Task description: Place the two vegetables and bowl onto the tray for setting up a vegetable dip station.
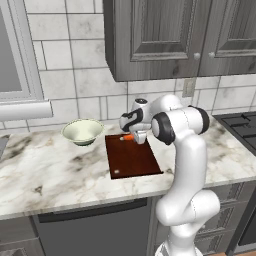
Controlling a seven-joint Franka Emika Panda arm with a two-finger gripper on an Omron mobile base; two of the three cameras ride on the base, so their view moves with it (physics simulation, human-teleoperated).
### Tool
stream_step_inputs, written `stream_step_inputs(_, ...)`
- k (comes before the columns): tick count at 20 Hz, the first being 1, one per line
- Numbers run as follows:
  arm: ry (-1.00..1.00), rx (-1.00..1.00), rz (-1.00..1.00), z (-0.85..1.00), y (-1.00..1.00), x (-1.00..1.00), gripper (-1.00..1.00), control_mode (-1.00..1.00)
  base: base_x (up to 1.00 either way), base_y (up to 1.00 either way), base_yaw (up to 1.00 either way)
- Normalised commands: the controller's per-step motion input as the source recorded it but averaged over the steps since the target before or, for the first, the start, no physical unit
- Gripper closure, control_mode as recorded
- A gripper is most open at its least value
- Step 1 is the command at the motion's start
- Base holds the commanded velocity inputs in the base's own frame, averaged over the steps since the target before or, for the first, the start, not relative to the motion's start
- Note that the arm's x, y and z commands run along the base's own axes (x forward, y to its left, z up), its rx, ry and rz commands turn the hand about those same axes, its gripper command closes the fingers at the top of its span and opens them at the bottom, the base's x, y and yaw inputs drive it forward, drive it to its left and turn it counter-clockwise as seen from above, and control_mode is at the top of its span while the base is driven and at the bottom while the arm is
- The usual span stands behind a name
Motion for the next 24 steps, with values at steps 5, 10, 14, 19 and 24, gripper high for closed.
stream_step_inputs(5,0.0,0.0,0.0,-0.03,0.0,0.02,1.0,-1.0,0.0,0.0,0.0)
stream_step_inputs(10,0.0,0.0,0.0,0.0,0.0,0.07,1.0,-1.0,0.0,0.0,0.0)
stream_step_inputs(14,0.0,0.0,0.0,0.0,0.0,0.0,-1.0,-1.0,0.0,0.0,0.0)
stream_step_inputs(19,0.0,0.0,0.0,0.0,0.0,0.0,-1.0,-1.0,0.0,0.0,0.0)
stream_step_inputs(24,0.0,0.0,0.0,0.02,0.0,0.0,-1.0,-1.0,0.0,0.0,0.0)
